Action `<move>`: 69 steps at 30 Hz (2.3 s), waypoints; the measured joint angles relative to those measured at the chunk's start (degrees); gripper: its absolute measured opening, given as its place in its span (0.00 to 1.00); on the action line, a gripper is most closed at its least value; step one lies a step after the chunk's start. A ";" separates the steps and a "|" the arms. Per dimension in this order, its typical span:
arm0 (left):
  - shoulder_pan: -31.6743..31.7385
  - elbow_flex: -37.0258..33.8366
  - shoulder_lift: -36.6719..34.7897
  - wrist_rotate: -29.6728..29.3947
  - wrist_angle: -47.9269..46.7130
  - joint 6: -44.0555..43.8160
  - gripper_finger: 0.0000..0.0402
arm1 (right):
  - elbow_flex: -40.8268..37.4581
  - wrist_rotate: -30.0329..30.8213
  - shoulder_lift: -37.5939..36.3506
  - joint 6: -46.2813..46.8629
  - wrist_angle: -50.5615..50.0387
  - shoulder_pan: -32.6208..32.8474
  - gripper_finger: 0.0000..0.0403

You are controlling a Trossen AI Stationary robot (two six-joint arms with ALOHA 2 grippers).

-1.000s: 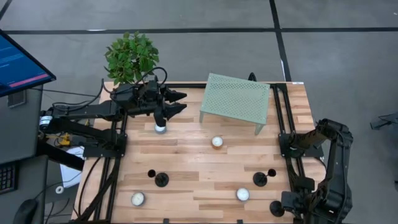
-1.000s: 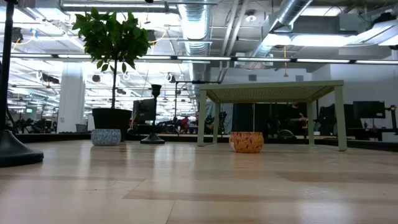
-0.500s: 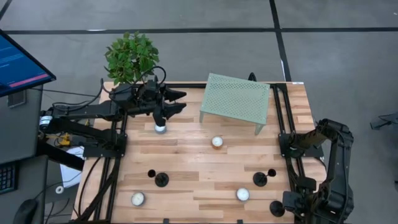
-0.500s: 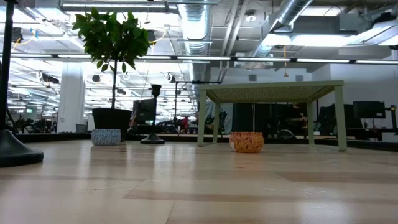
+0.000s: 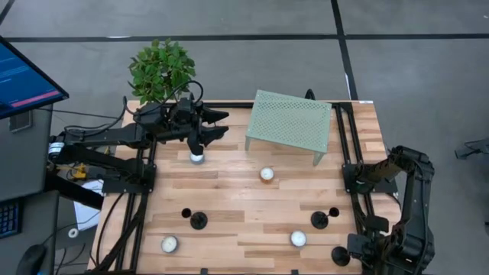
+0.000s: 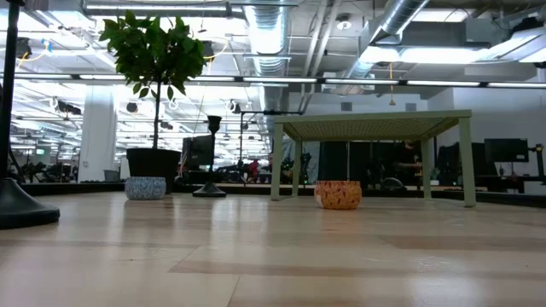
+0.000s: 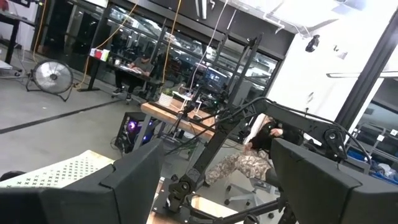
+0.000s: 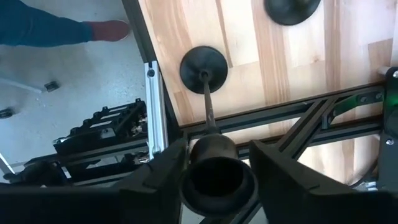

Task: Pick & Place candle stick holders
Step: Put the candle holder on the shelf

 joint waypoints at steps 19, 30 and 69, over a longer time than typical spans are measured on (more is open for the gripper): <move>0.00 0.00 0.00 -0.20 0.71 0.00 0.75 | -0.07 0.07 -5.35 2.64 -0.04 -2.72 0.30; 0.00 -0.02 -0.30 -0.20 1.06 0.00 0.75 | -0.04 -0.39 -13.56 0.17 5.46 -7.96 0.32; 0.00 -0.04 -4.52 -0.20 1.96 1.49 0.75 | 8.34 -0.59 -19.97 -81.03 7.10 -80.03 0.34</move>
